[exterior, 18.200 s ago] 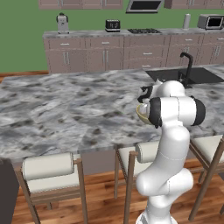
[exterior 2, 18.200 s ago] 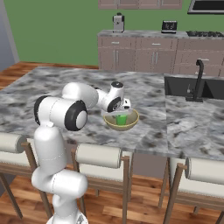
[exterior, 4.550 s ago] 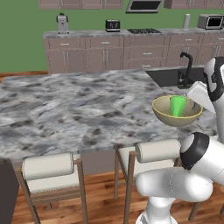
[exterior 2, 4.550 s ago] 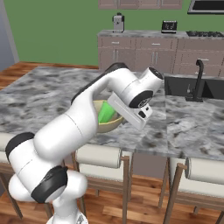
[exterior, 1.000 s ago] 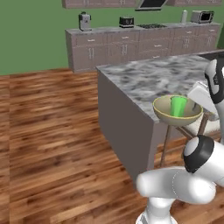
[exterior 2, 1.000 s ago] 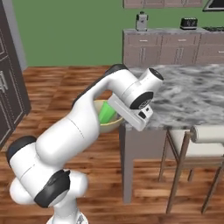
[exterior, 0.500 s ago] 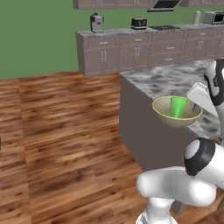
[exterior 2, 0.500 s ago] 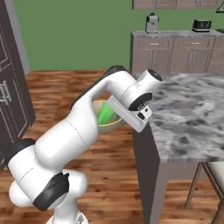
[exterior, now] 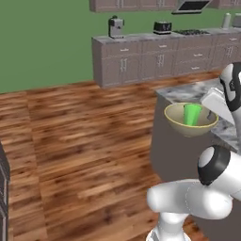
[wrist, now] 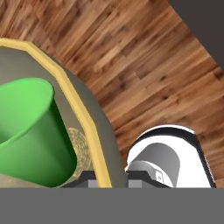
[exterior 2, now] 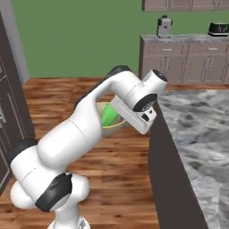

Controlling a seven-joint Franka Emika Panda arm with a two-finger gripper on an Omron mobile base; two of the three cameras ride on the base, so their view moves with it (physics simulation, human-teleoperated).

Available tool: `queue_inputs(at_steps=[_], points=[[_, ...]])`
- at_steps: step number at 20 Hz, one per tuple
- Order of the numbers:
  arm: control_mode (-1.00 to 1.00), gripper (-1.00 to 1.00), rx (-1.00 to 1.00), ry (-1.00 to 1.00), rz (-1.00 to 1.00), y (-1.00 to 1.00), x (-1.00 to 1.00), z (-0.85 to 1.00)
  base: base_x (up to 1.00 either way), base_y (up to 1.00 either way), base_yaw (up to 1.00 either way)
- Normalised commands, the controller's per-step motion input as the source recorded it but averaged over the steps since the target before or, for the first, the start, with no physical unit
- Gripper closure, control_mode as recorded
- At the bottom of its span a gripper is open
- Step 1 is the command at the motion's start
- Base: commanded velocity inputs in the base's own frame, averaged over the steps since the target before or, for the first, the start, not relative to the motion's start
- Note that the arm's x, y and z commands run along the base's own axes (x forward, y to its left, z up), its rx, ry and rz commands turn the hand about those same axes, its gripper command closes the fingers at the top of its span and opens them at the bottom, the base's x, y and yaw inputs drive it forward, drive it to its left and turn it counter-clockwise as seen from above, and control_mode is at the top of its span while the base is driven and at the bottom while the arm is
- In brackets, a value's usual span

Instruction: Place the cup inside the bowl on the dining table and move the bowl to any counter.

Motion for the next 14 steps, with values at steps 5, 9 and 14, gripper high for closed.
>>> queue_inputs(at_steps=[5,9,14], points=[[1.0,1.0,0.0,0.0,0.0,0.0,0.0,0.0,1.0,0.7,0.0],[1.0,1.0,0.0,0.0,0.0,0.0,0.0,0.0,1.0,0.57,-0.01],[1.0,1.0,0.0,0.0,0.0,0.0,0.0,0.0,1.0,0.41,-0.02]])
